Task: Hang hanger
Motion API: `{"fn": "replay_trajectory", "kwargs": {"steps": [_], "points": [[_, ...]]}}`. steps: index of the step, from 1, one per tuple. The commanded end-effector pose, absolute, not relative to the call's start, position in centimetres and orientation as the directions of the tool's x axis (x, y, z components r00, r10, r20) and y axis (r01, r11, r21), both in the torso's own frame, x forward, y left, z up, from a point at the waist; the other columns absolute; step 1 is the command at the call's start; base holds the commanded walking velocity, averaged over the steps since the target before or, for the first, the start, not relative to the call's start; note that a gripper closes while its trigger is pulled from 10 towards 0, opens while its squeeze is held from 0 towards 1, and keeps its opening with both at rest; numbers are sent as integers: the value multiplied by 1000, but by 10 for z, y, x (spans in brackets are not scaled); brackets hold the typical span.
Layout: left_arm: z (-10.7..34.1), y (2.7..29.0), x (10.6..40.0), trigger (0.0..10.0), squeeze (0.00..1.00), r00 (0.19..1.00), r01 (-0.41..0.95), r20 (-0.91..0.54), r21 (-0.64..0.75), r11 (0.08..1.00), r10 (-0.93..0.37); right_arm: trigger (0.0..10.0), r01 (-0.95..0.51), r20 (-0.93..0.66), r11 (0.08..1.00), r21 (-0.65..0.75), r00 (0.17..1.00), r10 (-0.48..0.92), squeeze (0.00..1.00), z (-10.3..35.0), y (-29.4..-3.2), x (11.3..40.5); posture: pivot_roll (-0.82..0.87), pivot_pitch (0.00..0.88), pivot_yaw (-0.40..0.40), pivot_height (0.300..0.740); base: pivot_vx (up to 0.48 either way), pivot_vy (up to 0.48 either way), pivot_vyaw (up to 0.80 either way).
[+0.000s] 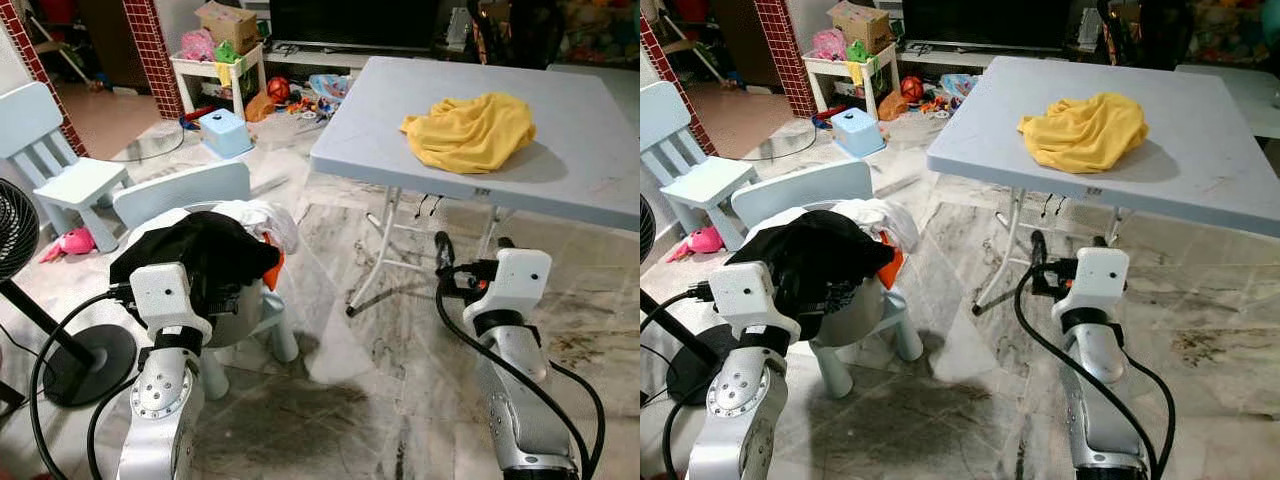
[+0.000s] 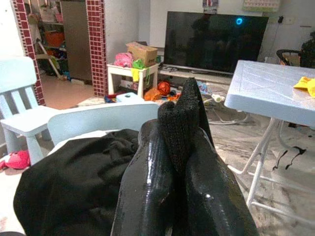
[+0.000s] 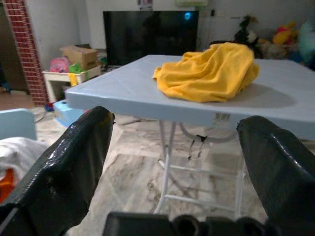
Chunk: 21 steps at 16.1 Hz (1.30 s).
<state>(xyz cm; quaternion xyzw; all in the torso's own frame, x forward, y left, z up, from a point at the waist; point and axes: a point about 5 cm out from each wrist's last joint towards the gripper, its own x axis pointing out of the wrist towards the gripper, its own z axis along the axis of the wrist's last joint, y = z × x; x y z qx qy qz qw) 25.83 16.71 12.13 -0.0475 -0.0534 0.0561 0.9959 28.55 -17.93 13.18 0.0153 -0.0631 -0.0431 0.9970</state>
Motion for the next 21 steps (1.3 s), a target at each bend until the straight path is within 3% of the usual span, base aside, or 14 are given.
{"fn": "replay_trajectory", "kwargs": {"steps": [1, 4, 9, 14, 20, 21], "points": [[120, 176, 258, 10000, 0, 976, -186, 85, -147, 972, 199, 10000, 98, 120, 994, 47, 987, -103, 0, 134, -183, 287, -42, 0, 28, 740, 0, 0, 0], [119, 177, 256, 10000, 0, 978, -188, 73, -128, 974, 198, 10000, 93, 138, 995, 34, 986, -97, 0, 133, -183, 284, -41, 0, 23, 740, 0, 0, 0], [143, 166, 260, 10000, 0, 973, -96, 208, -25, 995, 99, 10000, 89, 156, 996, -29, 984, -83, 0, 139, -177, 284, -34, 0, 18, 740, 0, 0, 0], [144, 173, 255, 10000, 0, 970, -141, 202, 24, 990, 133, 10000, 79, 180, 996, -47, 981, -70, 0, 148, -180, 272, -33, 0, 21, 740, 0, 0, 0], [134, 169, 269, 10000, 0, 975, -180, 134, 14, 984, 176, 10000, 132, 104, 991, 11, 986, -132, 0, 139, -185, 281, -64, 0, 32, 740, 0, 0, -113], [132, 166, 270, 10000, 0, 984, -133, 119, -19, 991, 134, 10000, 129, 51, 992, -8, 990, -129, 0, 132, -184, 281, -74, 0, 27, 740, 0, 0, -800]]}}
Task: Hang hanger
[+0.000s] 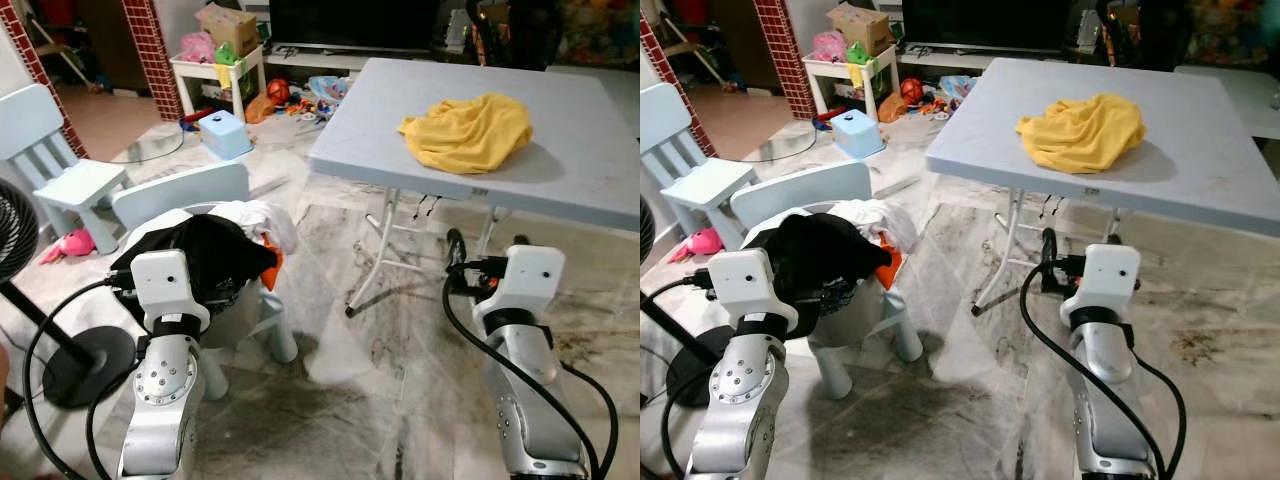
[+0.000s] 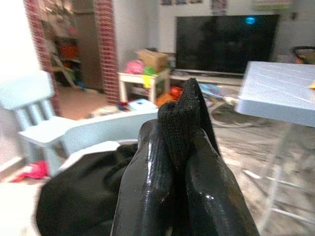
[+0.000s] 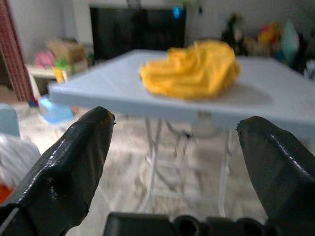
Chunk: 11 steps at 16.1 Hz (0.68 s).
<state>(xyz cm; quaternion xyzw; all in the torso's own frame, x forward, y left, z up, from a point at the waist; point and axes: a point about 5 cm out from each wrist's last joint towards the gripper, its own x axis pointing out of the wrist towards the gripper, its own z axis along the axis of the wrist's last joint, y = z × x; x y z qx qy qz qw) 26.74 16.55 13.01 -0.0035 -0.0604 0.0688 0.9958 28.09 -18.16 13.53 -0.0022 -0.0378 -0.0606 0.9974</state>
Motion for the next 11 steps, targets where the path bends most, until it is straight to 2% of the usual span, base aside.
{"fn": "replay_trajectory", "kwargs": {"steps": [1, 4, 7, 11], "points": [[130, 164, 269, 10000, 0, 986, -115, 118, -28, 993, 117, 10000, 132, 27, 991, 0, 991, -132, 0, 129, -183, 281, -75, 0, 25, 740, 0, 0, -800], [124, 152, 269, 10000, 0, 996, -49, 77, -35, 998, 52, 10000, 133, -67, 991, 22, 989, -132, 0, 120, -183, 278, -87, 0, 37, 740, 0, 0, -785], [120, 144, 265, 10000, 0, 998, 45, 56, -57, 997, -42, 10000, 149, -45, 989, 2, 988, -149, 0, 123, -188, 274, -101, 0, 54, 740, 0, 0, -800], [127, 147, 274, 10000, 0, 996, 55, 74, -56, 997, -51, 10000, 144, -16, 990, -2, 989, -144, 0, 130, -187, 273, -104, 0, 56, 740, 0, 0, -800]]}}
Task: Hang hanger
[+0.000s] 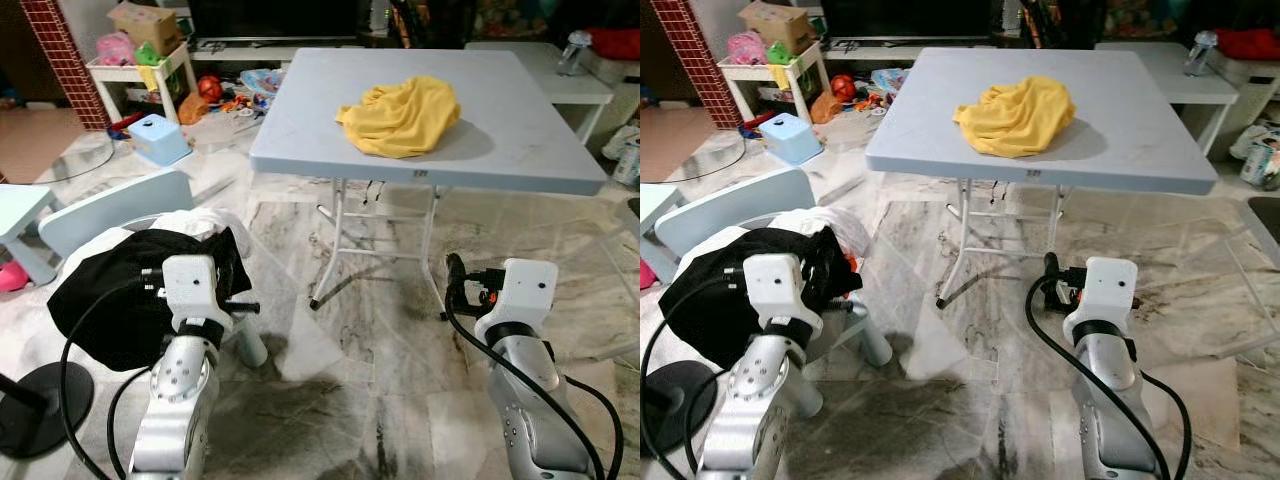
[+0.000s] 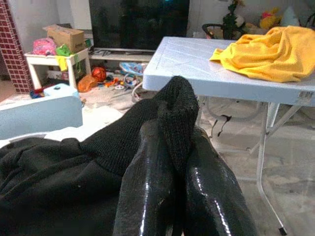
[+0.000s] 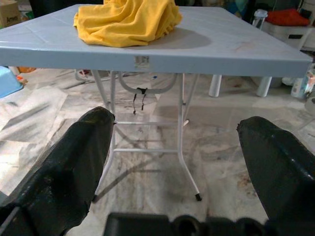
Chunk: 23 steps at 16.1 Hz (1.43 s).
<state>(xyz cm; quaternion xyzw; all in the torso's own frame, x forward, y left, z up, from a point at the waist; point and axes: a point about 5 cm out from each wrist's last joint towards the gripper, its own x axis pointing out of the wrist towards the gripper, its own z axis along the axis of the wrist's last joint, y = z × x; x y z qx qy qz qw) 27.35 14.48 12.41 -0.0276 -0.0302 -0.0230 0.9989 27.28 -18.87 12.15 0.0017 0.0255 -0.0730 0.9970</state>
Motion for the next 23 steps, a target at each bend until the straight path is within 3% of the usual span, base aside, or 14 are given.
{"fn": "replay_trajectory", "kwargs": {"steps": [1, 7, 11, 13, 17, 23], "points": [[128, 149, 276, 10000, 0, 996, 51, 73, -55, 997, -46, 10000, 141, -11, 990, -15, 990, -141, 0, 130, -187, 273, -104, 0, 58, 740, 0, 0, 0], [135, 137, 284, 10000, 0, 989, 117, 97, -92, 989, -108, 10000, 157, -37, 988, 5, 987, -157, 0, 130, -189, 273, -118, 0, 63, 740, 0, 0, -667], [130, 140, 279, 10000, 0, 993, 84, 93, -93, 992, -76, 10000, 156, -5, 988, 16, 988, -156, 0, 133, -189, 274, -112, 0, 59, 740, 0, 0, -800], [132, 143, 280, 10000, 0, 993, 56, 110, -83, 995, -47, 10000, 133, 103, 991, -14, 986, -131, 0, 142, -184, 271, -105, 0, 54, 740, 0, 0, 0], [132, 144, 280, 10000, 0, 993, 58, 105, -93, 994, -48, 10000, 137, 140, 991, -1, 981, -135, 0, 144, -184, 269, -105, 0, 58, 740, 0, 0, 0], [129, 144, 280, 10000, 0, 995, 60, 88, -101, 993, -51, 10000, 134, 100, 991, -3, 986, -133, 0, 138, -183, 267, -105, 0, 61, 740, 0, 0, 0]]}}
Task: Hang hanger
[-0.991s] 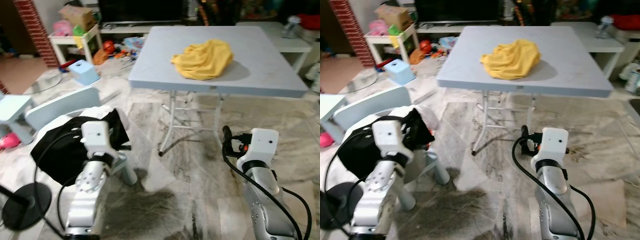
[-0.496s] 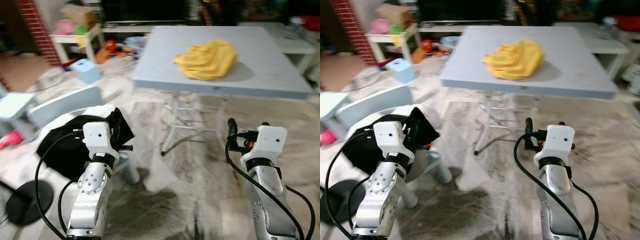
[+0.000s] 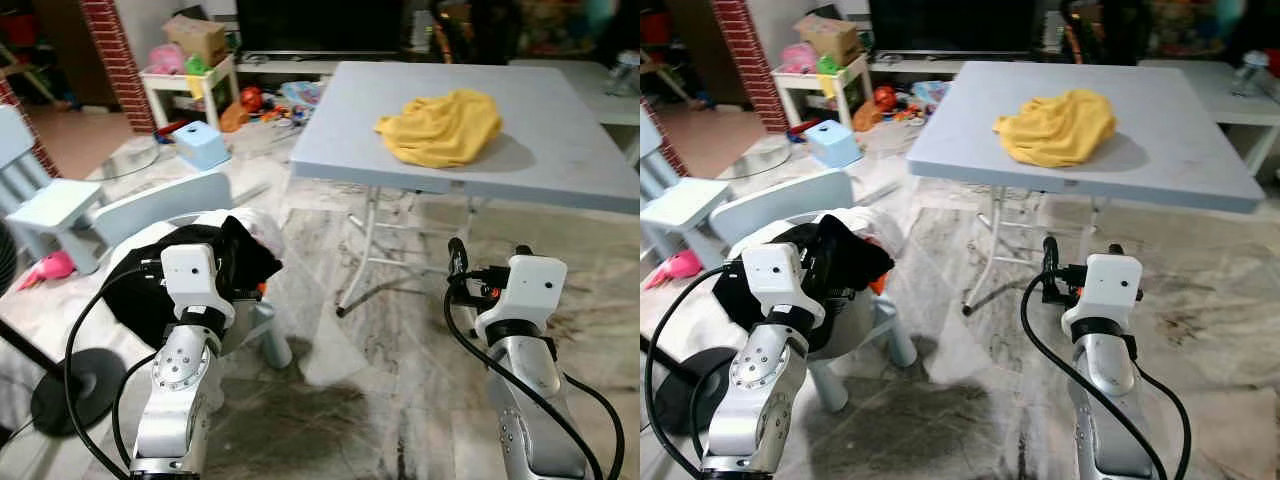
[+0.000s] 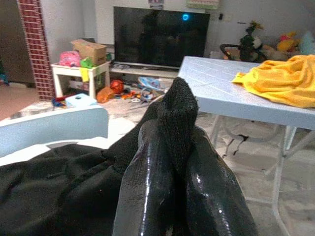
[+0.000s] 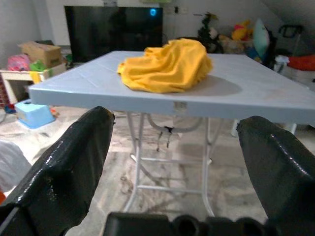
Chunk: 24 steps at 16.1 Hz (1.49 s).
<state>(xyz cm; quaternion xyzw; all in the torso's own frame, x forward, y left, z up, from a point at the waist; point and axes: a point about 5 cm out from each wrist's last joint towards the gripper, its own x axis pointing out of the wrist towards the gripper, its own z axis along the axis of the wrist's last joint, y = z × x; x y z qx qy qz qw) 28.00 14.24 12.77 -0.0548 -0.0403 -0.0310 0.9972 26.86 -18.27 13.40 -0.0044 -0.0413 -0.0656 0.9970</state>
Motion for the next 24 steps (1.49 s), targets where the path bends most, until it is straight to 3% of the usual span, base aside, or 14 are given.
{"fn": "replay_trajectory", "kwargs": {"steps": [1, 5, 18, 20, 24], "points": [[127, 143, 280, 10000, 0, 995, 67, 76, -119, 991, -58, 10000, 129, 76, 992, -4, 989, -128, 0, 136, -182, 268, -107, 0, 63, 740, 0, 0, 0], [127, 141, 278, 10000, 0, 993, 102, 72, -143, 984, -93, 10000, 129, 62, 992, 6, 990, -129, 0, 133, -182, 268, -109, 0, 61, 740, 61, 0, -800], [127, 139, 278, 10000, 0, 991, 131, 59, -162, 978, -123, 10000, 123, 55, 992, 2, 991, -123, 0, 134, -182, 268, -109, 0, 65, 740, 355, 0, -800], [118, 140, 277, 10000, 0, 995, 95, -16, -192, 977, -100, 10000, 122, 52, 993, 8, 991, -122, 0, 133, -183, 268, -106, 0, 64, 740, 0, 0, 0], [119, 141, 276, 10000, 0, 993, 116, -4, -192, 974, -119, 10000, 115, 47, 993, 12, 992, -116, 0, 133, -181, 267, -105, 0, 65, 740, 0, 0, 0]]}}
